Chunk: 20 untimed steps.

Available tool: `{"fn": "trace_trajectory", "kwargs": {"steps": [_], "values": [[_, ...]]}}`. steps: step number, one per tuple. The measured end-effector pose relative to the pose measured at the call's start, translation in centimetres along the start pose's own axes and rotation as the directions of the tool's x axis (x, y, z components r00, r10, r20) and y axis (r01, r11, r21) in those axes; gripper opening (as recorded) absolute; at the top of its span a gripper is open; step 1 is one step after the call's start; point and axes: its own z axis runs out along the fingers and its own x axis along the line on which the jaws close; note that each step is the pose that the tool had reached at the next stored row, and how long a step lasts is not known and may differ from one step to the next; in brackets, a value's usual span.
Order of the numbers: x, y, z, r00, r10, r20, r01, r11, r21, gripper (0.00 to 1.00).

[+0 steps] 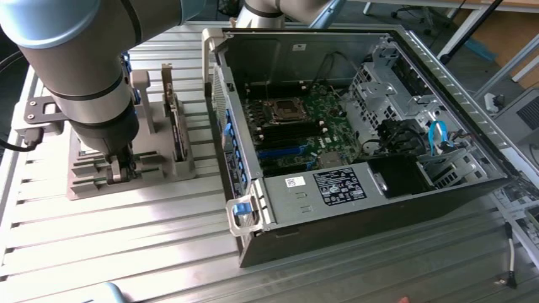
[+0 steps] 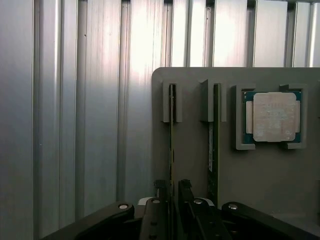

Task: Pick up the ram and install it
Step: 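Pick up the ram and move it above insertion slot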

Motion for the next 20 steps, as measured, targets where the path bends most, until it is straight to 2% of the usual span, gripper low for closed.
{"fn": "trace_trajectory", "kwargs": {"steps": [20], "values": [[-0.25, -0.01, 0.07, 1.0000, 0.000, 0.0000, 0.000, 1.0000, 0.0000, 0.24]]}}
